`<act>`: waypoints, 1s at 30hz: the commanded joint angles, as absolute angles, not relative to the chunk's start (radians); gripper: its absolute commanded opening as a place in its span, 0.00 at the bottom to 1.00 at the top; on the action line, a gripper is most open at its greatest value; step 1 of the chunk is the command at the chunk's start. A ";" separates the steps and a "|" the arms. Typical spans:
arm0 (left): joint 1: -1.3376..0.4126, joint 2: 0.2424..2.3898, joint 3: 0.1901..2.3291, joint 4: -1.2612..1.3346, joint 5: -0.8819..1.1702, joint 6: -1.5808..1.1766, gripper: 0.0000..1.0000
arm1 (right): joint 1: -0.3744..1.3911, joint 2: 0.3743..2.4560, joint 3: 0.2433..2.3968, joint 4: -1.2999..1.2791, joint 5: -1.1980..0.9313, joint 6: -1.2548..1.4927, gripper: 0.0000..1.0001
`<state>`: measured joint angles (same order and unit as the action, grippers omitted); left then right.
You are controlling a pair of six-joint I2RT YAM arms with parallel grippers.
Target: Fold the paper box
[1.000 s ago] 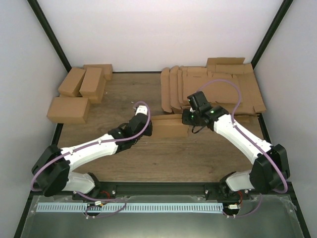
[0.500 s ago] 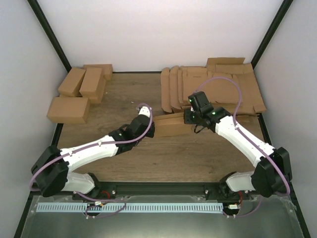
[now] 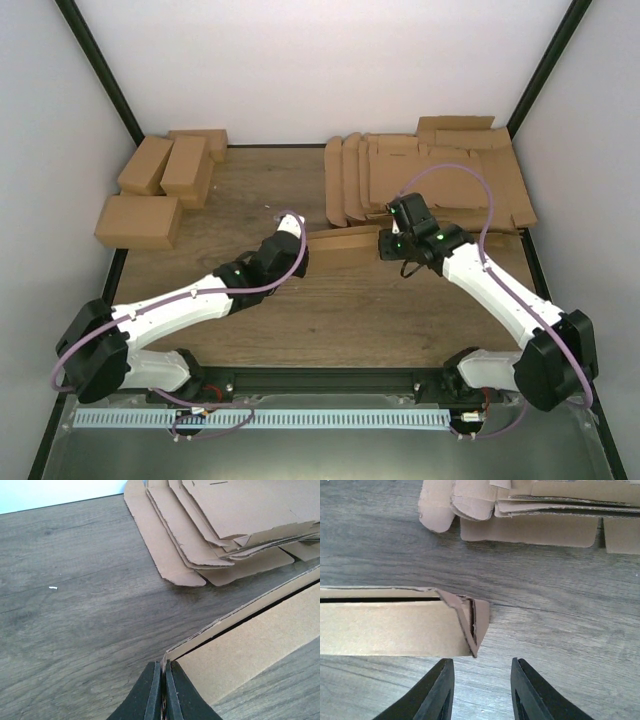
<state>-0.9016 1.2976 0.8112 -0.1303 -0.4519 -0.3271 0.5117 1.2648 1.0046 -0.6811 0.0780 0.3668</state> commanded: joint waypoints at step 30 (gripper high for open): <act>-0.906 1.291 0.799 -0.130 -0.473 -0.278 0.04 | 0.485 1.343 1.093 -0.637 0.054 0.265 0.09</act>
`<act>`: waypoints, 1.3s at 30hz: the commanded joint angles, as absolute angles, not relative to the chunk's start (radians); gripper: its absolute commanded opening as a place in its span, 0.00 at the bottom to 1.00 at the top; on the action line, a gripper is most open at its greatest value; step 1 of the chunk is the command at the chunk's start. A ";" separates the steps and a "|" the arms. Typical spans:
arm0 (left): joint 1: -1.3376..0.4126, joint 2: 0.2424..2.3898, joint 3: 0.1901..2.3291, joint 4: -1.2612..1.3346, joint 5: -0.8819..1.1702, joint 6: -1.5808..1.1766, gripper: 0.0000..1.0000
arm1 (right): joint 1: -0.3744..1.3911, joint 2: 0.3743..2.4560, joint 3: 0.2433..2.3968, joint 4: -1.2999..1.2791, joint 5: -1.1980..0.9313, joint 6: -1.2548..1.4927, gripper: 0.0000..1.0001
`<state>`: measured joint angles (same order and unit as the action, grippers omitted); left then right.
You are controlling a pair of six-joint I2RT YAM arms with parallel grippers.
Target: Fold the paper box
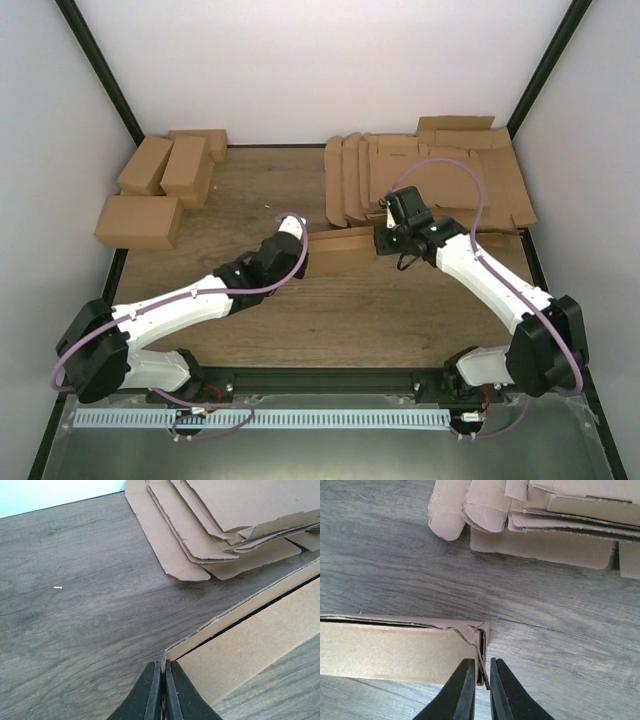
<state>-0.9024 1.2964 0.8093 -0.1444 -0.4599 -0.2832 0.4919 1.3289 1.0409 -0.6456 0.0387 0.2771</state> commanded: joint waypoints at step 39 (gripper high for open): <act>-0.906 1.298 0.797 -0.127 -0.460 -0.269 0.04 | 0.484 1.413 1.161 -0.634 0.071 0.196 0.09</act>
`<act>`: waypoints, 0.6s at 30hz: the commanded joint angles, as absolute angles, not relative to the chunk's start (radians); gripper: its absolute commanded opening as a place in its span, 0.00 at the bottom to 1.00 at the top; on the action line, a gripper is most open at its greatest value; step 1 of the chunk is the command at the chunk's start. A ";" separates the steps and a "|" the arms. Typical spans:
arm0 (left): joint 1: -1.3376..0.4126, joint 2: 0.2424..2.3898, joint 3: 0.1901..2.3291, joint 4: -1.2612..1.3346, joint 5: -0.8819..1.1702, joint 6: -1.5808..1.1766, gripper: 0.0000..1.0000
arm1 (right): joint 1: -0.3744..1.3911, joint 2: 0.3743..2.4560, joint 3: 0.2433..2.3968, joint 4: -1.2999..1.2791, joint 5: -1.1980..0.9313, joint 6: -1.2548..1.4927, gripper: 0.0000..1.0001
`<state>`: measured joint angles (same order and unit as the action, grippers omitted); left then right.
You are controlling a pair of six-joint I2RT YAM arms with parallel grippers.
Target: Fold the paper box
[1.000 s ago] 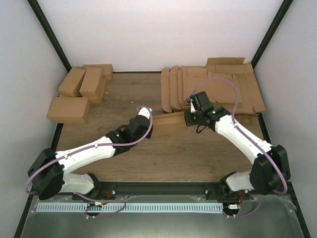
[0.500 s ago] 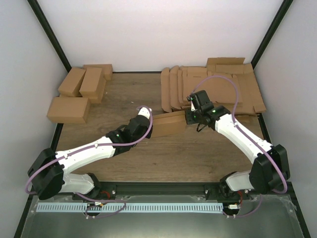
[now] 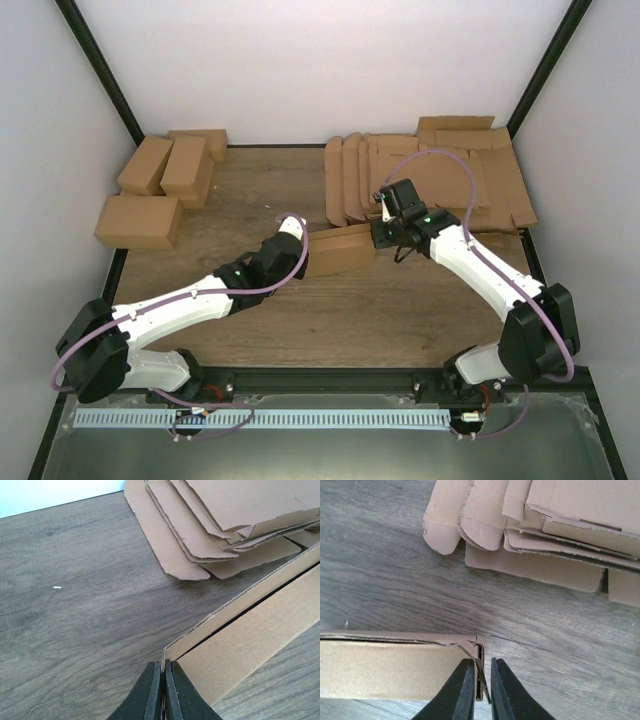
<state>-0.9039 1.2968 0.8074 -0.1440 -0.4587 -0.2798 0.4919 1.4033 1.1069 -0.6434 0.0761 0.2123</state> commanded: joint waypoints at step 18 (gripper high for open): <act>-0.906 1.290 0.785 -0.126 -0.460 -0.281 0.04 | 0.486 1.376 1.065 -0.561 0.143 0.259 0.01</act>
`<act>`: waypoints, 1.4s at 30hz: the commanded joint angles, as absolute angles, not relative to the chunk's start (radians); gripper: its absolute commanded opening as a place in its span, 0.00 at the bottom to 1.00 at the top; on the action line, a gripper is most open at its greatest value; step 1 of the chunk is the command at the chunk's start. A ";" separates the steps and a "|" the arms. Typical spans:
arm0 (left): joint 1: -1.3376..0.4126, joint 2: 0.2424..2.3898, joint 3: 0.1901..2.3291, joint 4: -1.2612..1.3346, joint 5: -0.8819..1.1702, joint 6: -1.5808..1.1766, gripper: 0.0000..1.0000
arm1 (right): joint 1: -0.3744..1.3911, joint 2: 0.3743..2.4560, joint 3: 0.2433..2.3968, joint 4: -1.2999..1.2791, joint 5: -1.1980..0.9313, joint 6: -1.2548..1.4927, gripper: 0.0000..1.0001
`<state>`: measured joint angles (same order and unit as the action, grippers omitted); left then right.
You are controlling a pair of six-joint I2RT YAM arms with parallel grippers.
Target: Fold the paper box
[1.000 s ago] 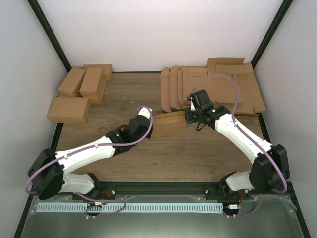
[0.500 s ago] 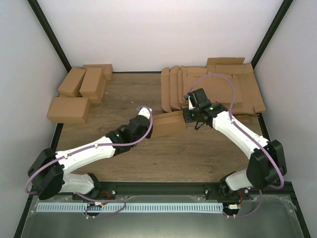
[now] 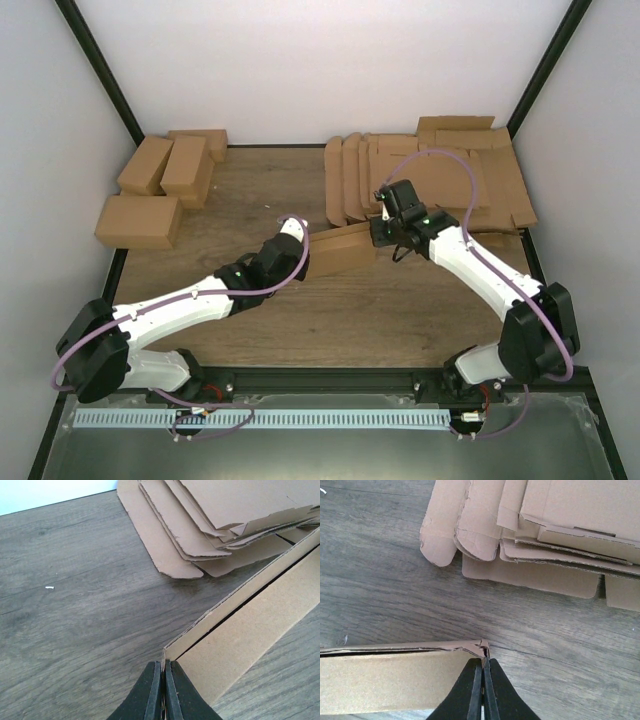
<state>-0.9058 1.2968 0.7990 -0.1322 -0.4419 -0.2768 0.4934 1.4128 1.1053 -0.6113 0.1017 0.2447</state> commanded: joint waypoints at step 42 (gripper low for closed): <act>-0.760 1.136 1.029 -0.564 -0.184 -0.571 0.49 | 0.508 1.260 0.773 -0.257 0.124 0.182 0.01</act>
<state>-0.7837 1.1500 0.9630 -0.4213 -0.2745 -0.5819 0.5056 1.2510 0.7650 -0.1646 0.1234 0.1989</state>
